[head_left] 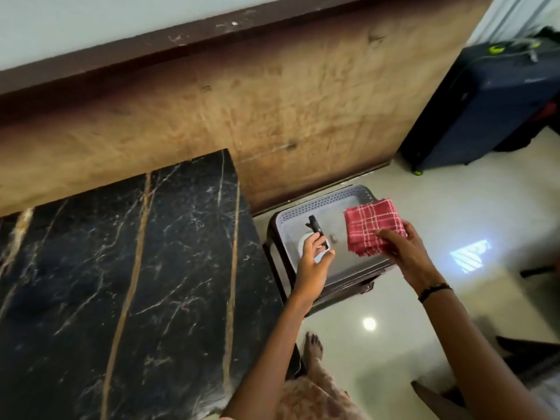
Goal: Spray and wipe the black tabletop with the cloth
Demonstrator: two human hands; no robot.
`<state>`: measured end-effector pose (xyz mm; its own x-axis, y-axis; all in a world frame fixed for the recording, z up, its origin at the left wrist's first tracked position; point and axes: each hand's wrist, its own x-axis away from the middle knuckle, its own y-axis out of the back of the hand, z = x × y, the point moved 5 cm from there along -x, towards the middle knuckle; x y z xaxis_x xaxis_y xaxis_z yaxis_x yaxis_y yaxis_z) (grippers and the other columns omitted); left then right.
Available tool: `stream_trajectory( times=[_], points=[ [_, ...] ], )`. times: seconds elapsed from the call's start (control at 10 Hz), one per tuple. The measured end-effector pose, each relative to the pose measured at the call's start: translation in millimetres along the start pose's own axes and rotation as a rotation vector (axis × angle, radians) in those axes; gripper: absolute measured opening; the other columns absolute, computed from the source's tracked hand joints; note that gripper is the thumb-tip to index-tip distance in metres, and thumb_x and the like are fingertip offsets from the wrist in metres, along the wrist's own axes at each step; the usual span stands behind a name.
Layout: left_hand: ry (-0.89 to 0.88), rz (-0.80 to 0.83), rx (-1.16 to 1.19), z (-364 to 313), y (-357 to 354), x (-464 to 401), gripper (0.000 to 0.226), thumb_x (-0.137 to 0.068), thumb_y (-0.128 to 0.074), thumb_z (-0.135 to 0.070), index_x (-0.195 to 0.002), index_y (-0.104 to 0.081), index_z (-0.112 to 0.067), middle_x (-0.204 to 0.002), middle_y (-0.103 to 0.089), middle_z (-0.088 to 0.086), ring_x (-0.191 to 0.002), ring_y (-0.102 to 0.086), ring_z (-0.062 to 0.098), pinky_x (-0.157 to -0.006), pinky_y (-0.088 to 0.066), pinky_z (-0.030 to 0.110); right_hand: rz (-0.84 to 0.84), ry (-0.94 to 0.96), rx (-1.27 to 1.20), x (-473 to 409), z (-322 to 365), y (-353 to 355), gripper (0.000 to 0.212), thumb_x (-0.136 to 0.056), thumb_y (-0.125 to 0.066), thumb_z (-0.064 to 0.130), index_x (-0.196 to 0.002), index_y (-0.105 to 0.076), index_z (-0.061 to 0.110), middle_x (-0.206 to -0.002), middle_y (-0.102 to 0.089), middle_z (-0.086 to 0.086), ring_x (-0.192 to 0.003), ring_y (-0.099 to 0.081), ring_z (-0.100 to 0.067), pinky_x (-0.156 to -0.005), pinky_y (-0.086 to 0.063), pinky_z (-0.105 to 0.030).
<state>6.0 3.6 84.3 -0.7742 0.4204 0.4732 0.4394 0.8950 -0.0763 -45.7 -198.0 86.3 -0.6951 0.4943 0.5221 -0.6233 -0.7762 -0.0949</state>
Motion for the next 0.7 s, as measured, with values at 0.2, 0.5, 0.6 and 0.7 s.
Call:
stream_trajectory(
  times=[0.2,0.5,0.6,0.7],
  points=[
    [-0.011,-0.044,-0.275,6.8,-28.1,-28.7,0.056,-0.094,-0.052,-0.014,-0.144,-0.030,-0.017,-0.152,-0.031,0.004,-0.139,-0.031,0.020,-0.105,-0.031,0.021,-0.025,-0.067,0.215,-85.5,-31.7,28.2,0.045,-0.083,-0.065,0.000,-0.124,-0.048,0.006,-0.112,-0.061,-0.016,-0.087,-0.062,-0.023,-0.062,-0.055,-0.027],
    [-0.002,-0.065,-0.301,30.8,-31.5,-46.6,0.057,-0.093,-0.053,-0.010,-0.144,-0.030,-0.017,-0.156,-0.024,0.000,-0.140,-0.031,0.017,-0.112,-0.035,0.034,0.105,-0.200,0.280,-147.8,-79.1,31.1,0.049,-0.085,-0.065,0.003,-0.130,-0.046,0.005,-0.128,-0.057,-0.017,-0.107,-0.060,-0.028,-0.074,-0.052,-0.031],
    [-0.016,-0.064,-0.273,38.1,-29.5,-44.6,0.055,-0.094,-0.052,-0.010,-0.144,-0.031,-0.020,-0.154,-0.026,-0.003,-0.137,-0.037,0.018,-0.108,-0.038,0.030,-0.119,-0.167,0.481,-137.2,-87.9,51.8,0.048,-0.085,-0.068,0.007,-0.129,-0.049,0.004,-0.124,-0.055,-0.009,-0.115,-0.052,-0.027,-0.095,-0.045,-0.040],
    [0.015,-0.068,-0.273,37.6,-27.4,-41.2,0.054,-0.094,-0.051,-0.012,-0.144,-0.032,-0.020,-0.153,-0.029,-0.002,-0.138,-0.034,0.015,-0.102,-0.036,0.020,-0.124,-0.147,0.465,-118.5,-100.3,52.7,0.030,-0.086,-0.065,0.003,-0.115,-0.056,0.007,-0.116,-0.061,-0.010,-0.107,-0.055,-0.025,-0.093,-0.043,-0.037]
  ],
)
